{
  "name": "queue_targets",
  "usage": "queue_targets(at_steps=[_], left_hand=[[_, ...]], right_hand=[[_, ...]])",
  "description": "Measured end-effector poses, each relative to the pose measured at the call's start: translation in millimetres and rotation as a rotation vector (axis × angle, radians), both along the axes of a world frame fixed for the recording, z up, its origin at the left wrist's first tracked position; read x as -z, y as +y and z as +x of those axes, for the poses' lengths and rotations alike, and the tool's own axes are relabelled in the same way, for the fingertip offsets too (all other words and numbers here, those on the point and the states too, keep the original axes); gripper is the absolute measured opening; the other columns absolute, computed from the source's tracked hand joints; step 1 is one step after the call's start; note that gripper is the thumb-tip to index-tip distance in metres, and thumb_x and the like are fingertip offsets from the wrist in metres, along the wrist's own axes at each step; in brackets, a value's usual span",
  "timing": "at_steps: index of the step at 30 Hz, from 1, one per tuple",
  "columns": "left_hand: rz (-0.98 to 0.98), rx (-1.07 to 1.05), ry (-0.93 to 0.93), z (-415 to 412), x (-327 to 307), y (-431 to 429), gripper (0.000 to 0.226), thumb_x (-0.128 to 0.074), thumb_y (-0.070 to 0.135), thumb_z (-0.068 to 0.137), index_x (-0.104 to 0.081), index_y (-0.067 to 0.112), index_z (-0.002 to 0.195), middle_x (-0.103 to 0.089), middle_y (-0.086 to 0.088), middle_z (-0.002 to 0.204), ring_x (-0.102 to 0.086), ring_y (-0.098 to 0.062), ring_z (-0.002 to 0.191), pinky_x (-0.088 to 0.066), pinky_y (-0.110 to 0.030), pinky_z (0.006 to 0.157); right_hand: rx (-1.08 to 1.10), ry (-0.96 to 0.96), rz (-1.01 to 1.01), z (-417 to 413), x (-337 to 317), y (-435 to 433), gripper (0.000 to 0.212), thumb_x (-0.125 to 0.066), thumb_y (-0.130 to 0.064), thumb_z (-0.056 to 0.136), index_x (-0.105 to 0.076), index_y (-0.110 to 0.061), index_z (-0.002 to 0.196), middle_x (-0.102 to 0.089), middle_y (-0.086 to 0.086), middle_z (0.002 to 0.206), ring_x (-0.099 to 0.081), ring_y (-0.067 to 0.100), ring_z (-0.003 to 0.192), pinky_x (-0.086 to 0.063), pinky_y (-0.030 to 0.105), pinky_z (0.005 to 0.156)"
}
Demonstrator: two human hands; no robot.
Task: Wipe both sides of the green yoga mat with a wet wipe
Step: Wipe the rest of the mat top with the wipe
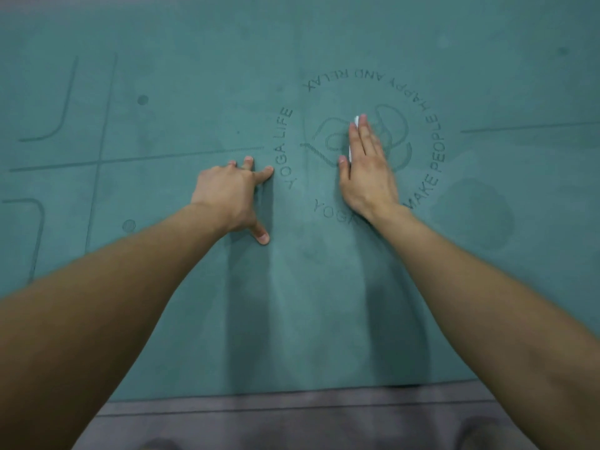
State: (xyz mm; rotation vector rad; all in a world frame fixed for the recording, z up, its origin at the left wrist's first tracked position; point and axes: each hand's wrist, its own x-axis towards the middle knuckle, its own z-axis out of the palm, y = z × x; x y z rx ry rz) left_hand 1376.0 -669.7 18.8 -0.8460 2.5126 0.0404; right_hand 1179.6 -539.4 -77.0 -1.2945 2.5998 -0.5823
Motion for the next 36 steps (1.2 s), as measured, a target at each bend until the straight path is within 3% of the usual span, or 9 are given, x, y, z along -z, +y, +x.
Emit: queue_targets(at_steps=[3,5,8,11,22,25,28,31,36], left_hand=[[0.000,0.002,0.005,0.1,0.2,0.1,0.153,-0.086,0.088,0.032,-0.021,0.047,0.164,-0.029,0.003,0.171,-0.045,-0.027,0.146,-0.050,-0.045,0.107],[-0.001,0.005,0.005,0.1,1.0,-0.9,0.154,-0.084,0.090,0.031,-0.020,0.048,0.164,-0.029,0.004,0.171,-0.045,-0.027,0.146,-0.050,-0.046,0.106],[-0.013,0.009,-0.006,-0.1,0.9,-1.2,0.155,-0.083,0.092,0.029,-0.020,0.048,0.164,-0.031,0.003,0.170,-0.047,-0.027,0.144,-0.051,-0.046,0.105],[-0.013,0.011,-0.011,-0.2,0.2,-0.3,0.154,-0.084,0.091,0.030,-0.021,0.047,0.164,-0.035,0.002,0.167,-0.050,-0.028,0.142,-0.053,-0.046,0.103],[-0.008,0.002,-0.022,-1.8,-1.3,2.5,0.155,-0.086,0.087,0.033,-0.018,0.045,0.166,-0.030,0.001,0.170,-0.047,-0.029,0.144,-0.051,-0.046,0.105],[-0.012,0.000,-0.025,-2.2,-1.8,3.4,0.154,-0.087,0.086,0.034,-0.018,0.045,0.166,-0.030,0.001,0.170,-0.046,-0.029,0.145,-0.050,-0.045,0.106],[-0.012,0.001,-0.024,-2.7,-1.7,3.5,0.154,-0.087,0.087,0.034,-0.017,0.045,0.166,-0.028,0.001,0.171,-0.046,-0.028,0.146,-0.049,-0.045,0.106],[-0.017,0.005,-0.022,-3.9,-1.5,2.6,0.155,-0.086,0.088,0.034,-0.017,0.045,0.166,-0.028,0.001,0.172,-0.046,-0.028,0.146,-0.048,-0.045,0.107],[-0.029,0.017,-0.035,-3.0,4.3,-0.3,0.157,-0.086,0.088,0.032,-0.017,0.044,0.166,-0.029,0.000,0.171,-0.047,-0.028,0.145,-0.049,-0.044,0.107]], right_hand=[[0.136,0.028,-0.152,1.1,-2.2,6.6,0.058,-0.054,-0.024,0.103,-0.040,-0.011,0.158,-0.037,0.008,0.163,-0.037,0.028,0.148,-0.033,0.038,0.125],[0.213,0.137,-0.194,-8.2,-3.2,10.3,0.037,-0.061,-0.021,0.098,-0.064,-0.010,0.133,-0.058,0.009,0.126,-0.055,0.029,0.116,-0.050,0.045,0.105],[0.113,0.059,-0.254,-3.8,-13.0,8.6,0.020,-0.060,-0.026,0.103,-0.073,-0.012,0.111,-0.056,0.004,0.099,-0.055,0.022,0.082,-0.048,0.035,0.070],[-0.031,0.073,-0.295,4.3,-21.8,3.7,0.026,-0.053,-0.033,0.106,-0.072,-0.014,0.109,-0.061,0.002,0.091,-0.055,0.021,0.074,-0.046,0.037,0.064],[-0.123,0.193,-0.355,11.1,-27.6,-1.7,0.014,-0.056,-0.007,0.097,-0.068,-0.007,0.104,-0.060,0.008,0.103,-0.056,0.022,0.090,-0.042,0.030,0.075],[-0.462,0.236,-0.137,21.5,-15.6,16.1,0.019,-0.062,-0.028,0.095,-0.067,-0.010,0.100,-0.061,0.006,0.109,-0.057,0.028,0.102,-0.042,0.038,0.090],[-0.401,0.195,-0.179,23.0,-11.4,28.0,0.036,-0.062,-0.038,0.099,-0.069,-0.009,0.118,-0.062,0.009,0.131,-0.056,0.029,0.122,-0.045,0.041,0.105],[-0.438,0.076,0.030,40.5,-8.8,34.8,0.070,-0.040,-0.057,0.108,-0.033,-0.015,0.163,-0.025,0.009,0.172,-0.017,0.024,0.161,-0.020,0.039,0.130],[-0.410,0.106,0.178,54.6,1.8,35.4,0.083,-0.015,-0.069,0.107,0.003,-0.016,0.168,0.013,0.003,0.176,0.018,0.016,0.161,-0.003,0.041,0.133]])
